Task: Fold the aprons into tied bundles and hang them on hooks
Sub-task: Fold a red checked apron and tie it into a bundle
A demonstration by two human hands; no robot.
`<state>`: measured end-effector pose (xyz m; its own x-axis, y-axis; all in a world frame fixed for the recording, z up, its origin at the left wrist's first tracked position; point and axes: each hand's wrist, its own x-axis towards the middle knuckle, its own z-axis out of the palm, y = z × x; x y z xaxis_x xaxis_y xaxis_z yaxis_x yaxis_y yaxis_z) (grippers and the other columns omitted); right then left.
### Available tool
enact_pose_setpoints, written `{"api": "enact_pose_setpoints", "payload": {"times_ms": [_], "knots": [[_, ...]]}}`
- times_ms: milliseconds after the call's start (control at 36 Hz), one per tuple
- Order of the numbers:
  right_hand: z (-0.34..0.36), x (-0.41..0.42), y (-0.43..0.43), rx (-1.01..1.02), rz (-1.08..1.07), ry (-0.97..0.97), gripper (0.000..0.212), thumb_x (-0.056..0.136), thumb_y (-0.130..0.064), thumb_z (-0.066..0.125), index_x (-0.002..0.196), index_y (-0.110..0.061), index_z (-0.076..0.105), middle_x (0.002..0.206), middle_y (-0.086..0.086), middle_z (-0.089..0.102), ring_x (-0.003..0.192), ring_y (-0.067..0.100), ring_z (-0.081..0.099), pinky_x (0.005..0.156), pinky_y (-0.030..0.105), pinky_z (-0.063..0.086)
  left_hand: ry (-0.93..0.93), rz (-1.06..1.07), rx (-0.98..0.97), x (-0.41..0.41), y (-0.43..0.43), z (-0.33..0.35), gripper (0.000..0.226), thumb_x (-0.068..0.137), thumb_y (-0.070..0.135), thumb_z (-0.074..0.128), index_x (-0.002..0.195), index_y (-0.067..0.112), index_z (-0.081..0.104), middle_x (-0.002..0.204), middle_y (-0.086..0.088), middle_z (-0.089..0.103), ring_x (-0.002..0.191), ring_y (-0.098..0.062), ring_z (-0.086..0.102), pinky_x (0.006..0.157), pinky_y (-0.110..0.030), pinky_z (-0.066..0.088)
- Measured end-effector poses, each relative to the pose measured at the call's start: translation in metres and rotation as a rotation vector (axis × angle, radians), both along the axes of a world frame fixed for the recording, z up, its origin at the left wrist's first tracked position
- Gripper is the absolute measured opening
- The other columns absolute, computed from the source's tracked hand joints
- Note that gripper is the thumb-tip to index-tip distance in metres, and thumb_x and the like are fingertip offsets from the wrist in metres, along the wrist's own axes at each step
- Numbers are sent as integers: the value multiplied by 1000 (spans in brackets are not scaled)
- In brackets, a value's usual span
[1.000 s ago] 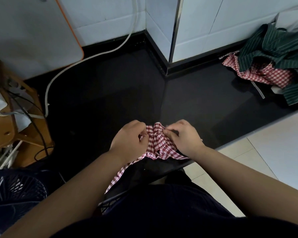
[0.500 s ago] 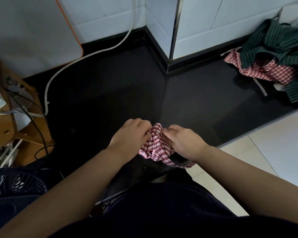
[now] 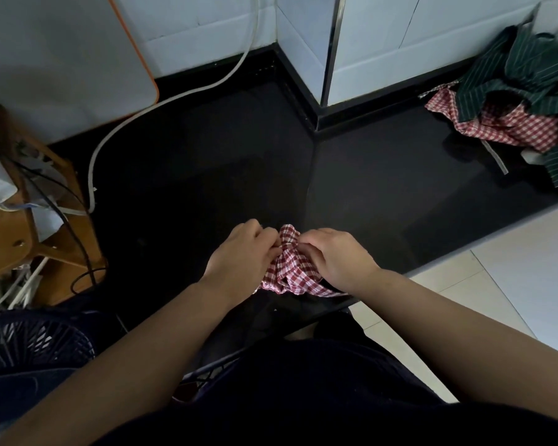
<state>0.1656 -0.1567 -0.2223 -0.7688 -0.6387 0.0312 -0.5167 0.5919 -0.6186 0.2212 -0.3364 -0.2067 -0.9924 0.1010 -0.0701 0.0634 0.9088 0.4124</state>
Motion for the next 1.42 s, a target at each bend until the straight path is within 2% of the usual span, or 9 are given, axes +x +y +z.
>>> {"api": "enact_pose_setpoints", "payload": {"times_ms": [194,306,417,611,750,917,1056,1194,1417], "knots": [[3,10,-12,-46,-106,-48,21,96,-11,53,103,-2,72,92,12,71,85,25,65,81,34,51,87,57,35,6,-1,-3,14,96,21,53,99,11,63,93,1,47,86,-12,49,61,-27,48],[-1,16,-11,6,-96,-159,32,98,-11,48,128,-5,58,108,15,66,100,26,61,87,25,45,88,68,122,6,-2,-6,10,90,9,59,95,13,67,93,-1,51,90,-17,56,65,-37,56],[-5,20,-9,-106,-277,-216,26,95,-13,57,118,-11,67,110,4,70,103,16,62,83,6,41,46,58,227,3,3,-6,18,91,2,56,98,13,69,90,3,47,91,-15,48,71,-25,46],[-1,16,-21,-210,-342,-229,23,94,-13,57,114,-10,69,106,3,72,95,15,67,81,12,48,-44,123,286,-4,2,-3,21,93,5,53,101,16,69,93,2,46,95,-14,49,78,-28,48],[1,16,-18,-105,-152,-157,28,96,-7,52,122,-5,63,105,10,69,96,21,64,86,24,49,-100,229,376,-4,3,-5,22,93,2,53,93,17,68,91,8,44,89,-7,49,74,-11,38],[-9,21,-16,-140,-206,-112,29,91,-9,61,120,-7,65,112,9,69,103,19,64,87,3,35,-211,312,482,-7,2,0,21,96,5,51,87,20,62,91,11,43,80,-1,49,67,-3,37],[-12,20,-23,-162,-185,-35,22,84,-2,67,106,-3,71,99,13,73,92,25,69,87,6,39,-230,419,601,-2,-1,-1,24,97,7,51,84,25,61,93,10,47,82,-1,51,62,1,39],[-2,12,-18,-55,70,-95,28,94,-12,57,119,-2,64,107,10,64,98,18,61,85,14,40,-217,466,621,0,2,-3,25,98,7,49,85,24,61,95,11,46,82,-4,52,57,-1,41],[-4,3,-26,212,157,16,26,98,-9,42,119,-4,57,109,8,55,89,25,58,71,25,41,-145,402,536,1,5,-8,22,96,4,51,87,23,60,93,13,43,87,-3,50,69,-1,41]]}}
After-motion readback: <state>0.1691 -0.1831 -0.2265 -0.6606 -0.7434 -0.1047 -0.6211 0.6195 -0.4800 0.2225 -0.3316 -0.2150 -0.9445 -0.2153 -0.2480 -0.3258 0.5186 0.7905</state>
